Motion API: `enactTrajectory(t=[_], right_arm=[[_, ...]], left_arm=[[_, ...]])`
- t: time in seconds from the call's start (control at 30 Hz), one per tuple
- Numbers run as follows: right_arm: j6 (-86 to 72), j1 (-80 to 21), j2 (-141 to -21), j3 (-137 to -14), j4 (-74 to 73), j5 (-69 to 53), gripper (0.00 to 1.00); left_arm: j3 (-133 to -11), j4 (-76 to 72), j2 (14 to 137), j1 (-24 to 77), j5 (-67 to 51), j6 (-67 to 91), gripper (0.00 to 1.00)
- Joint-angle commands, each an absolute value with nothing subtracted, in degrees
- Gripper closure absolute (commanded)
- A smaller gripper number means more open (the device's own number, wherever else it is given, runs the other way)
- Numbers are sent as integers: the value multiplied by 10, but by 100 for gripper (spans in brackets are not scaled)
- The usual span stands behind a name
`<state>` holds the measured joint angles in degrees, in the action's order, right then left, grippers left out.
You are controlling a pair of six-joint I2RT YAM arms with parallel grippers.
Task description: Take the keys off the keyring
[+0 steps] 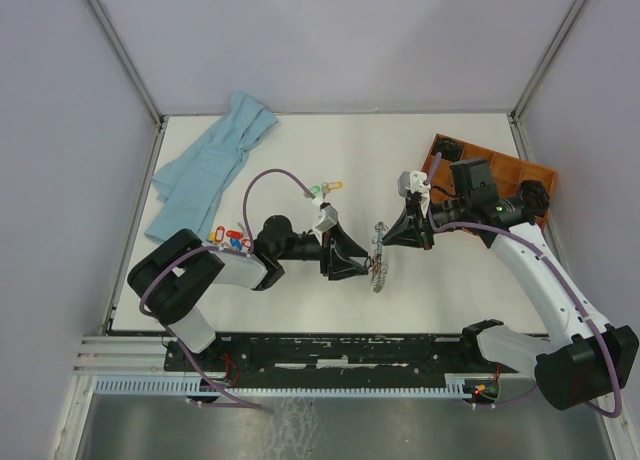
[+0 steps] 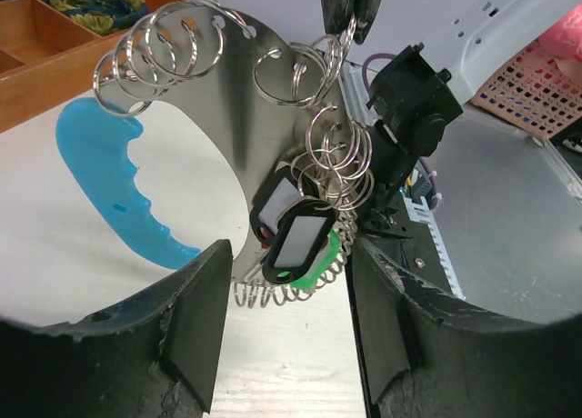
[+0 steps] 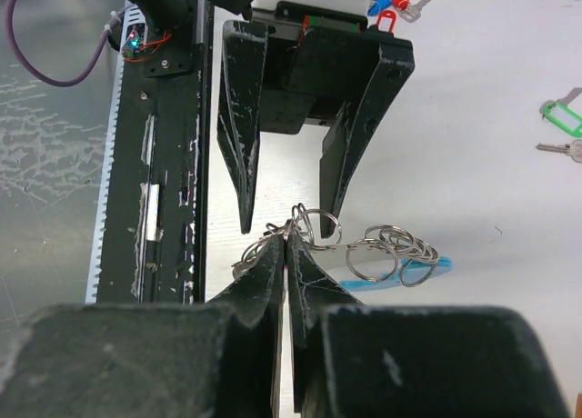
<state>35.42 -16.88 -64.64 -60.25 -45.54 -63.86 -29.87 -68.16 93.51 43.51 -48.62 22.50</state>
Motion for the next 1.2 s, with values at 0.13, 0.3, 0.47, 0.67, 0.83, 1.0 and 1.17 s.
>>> enactTrajectory(t=[0.13, 0.3, 0.47, 0.67, 0.83, 1.0, 1.17], right_arm=[[364, -172, -645, -633, -446, -674, 92], [365, -172, -645, -634, -447, -675, 92], [365, -172, -646, -634, -448, -674, 92], [365, -172, -645, -634, -448, -673, 93], [364, -172, -645, -634, -447, -671, 93], [365, -172, -646, -634, -448, -671, 93], [364, -172, -647, -634, -447, -674, 93]], left_arm=[[-336, -721, 974, 441, -503, 174, 40], [-338, -731, 972, 452, -519, 189, 55], [-313, -755, 959, 456, -530, 206, 60], [-296, -780, 942, 456, -533, 232, 70], [-285, -788, 929, 456, -530, 250, 72], [-279, -798, 928, 456, -522, 275, 77], [-285, -808, 944, 463, -521, 302, 70]])
